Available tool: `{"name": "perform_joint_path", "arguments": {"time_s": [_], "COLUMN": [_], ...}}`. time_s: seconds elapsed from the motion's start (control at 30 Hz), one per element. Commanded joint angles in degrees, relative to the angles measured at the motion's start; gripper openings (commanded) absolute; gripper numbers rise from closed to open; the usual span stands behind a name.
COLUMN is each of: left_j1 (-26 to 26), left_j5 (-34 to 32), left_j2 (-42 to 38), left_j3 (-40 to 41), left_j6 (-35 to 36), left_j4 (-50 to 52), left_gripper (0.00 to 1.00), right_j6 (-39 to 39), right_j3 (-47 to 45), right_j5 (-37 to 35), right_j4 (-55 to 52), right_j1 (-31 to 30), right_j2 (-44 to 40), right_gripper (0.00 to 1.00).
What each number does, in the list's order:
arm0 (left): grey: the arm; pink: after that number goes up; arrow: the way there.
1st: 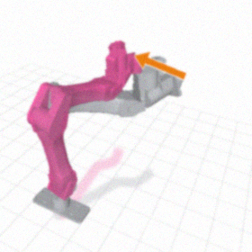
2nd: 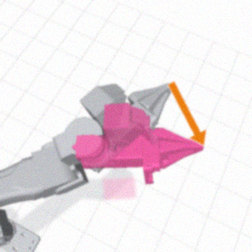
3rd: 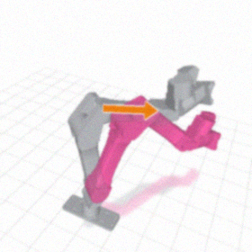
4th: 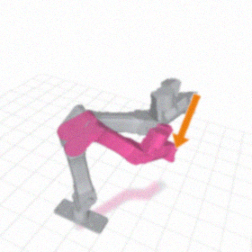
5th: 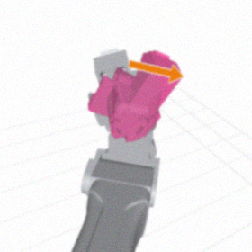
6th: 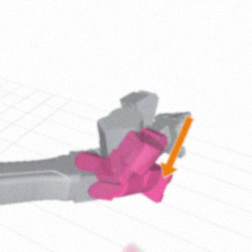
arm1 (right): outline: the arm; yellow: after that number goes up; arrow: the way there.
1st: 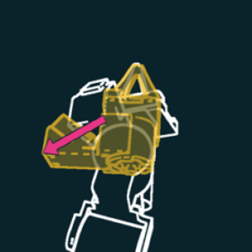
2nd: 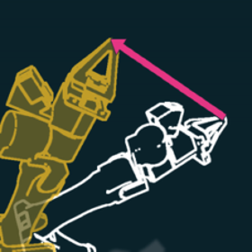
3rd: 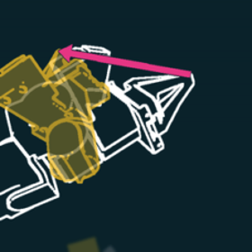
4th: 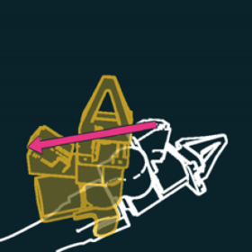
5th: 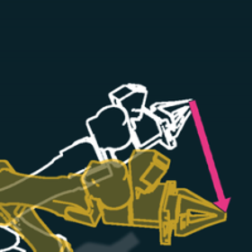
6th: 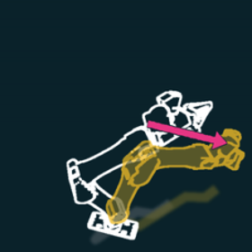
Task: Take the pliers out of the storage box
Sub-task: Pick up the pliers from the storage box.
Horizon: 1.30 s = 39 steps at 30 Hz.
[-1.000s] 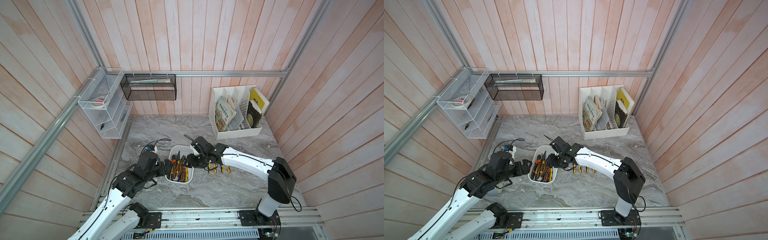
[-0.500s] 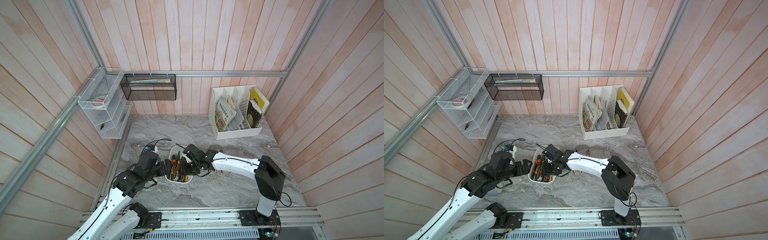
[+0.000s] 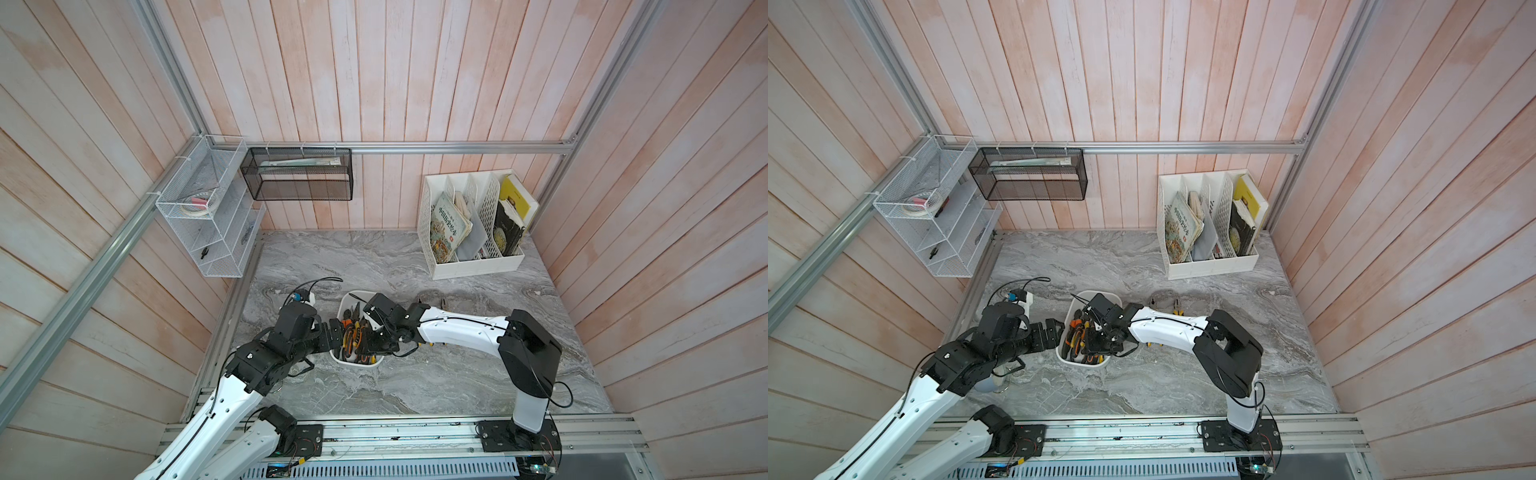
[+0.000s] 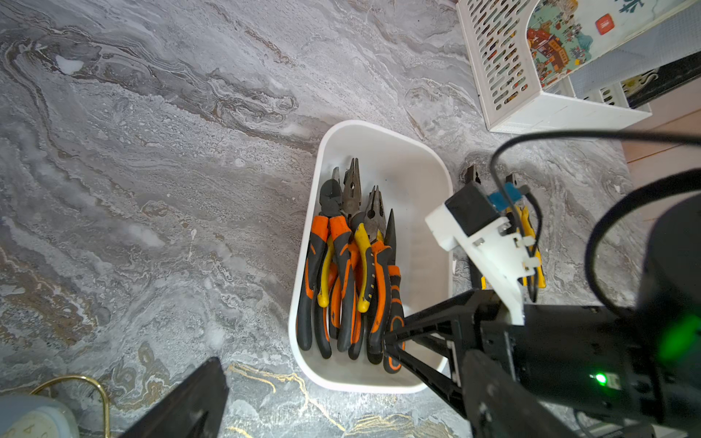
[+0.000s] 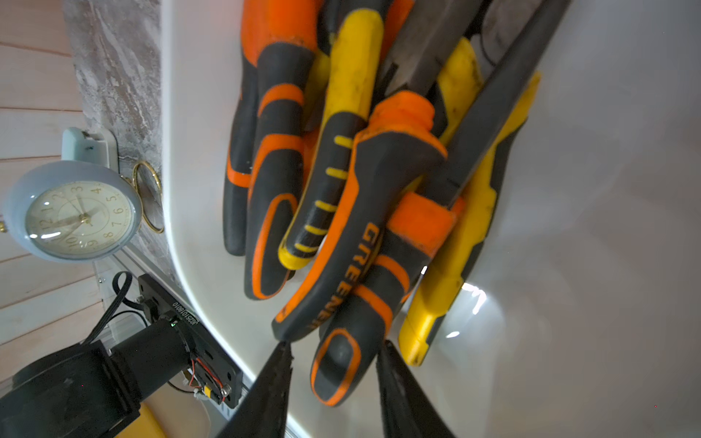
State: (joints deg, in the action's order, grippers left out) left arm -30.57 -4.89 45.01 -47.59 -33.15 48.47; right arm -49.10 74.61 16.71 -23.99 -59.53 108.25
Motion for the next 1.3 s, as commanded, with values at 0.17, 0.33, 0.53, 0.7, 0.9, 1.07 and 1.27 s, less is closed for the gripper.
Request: {"name": "perform_joint_path", "arguments": {"time_s": [0.17,0.33,0.53,0.7,0.9,1.07,1.27], "left_j1": [-0.37,-0.37,-0.37,-0.37,-0.37,-0.37,-0.37], "left_j5": [-0.39,-0.39,-0.56,-0.74,-0.83,-0.75,-0.74], "left_j2": [0.08,0.2,0.25,0.07,-0.24,-0.22,-0.26], "left_j3": [0.31,0.29,0.31,0.31,0.31,0.31,0.26], "left_j6": [0.5,0.54,0.45,0.36,0.34,0.33,0.29], "left_j4": [0.18,0.28,0.23,0.3,0.25,0.29,0.32], "left_gripper": [1.0,1.0,1.0,1.0,1.0,1.0,1.0], "right_j6": [0.71,1.13,4.68,6.5,6.83,6.98,6.65], "right_j3": [-0.43,0.28,6.36,11.98,14.12,9.91,1.39], "right_j5": [0.16,-2.76,-7.72,-9.99,-12.0,-10.91,-5.37], "right_j4": [-0.68,-2.08,-8.92,-13.46,-16.32,-14.3,-5.08], "right_j1": [-0.5,-0.47,-0.41,0.02,0.88,3.71,7.17], "right_j2": [3.08,0.48,-3.03,-4.68,-6.58,-9.77,-13.53], "right_gripper": [0.31,0.14,0.0,0.0,0.0,0.0,0.0]}}
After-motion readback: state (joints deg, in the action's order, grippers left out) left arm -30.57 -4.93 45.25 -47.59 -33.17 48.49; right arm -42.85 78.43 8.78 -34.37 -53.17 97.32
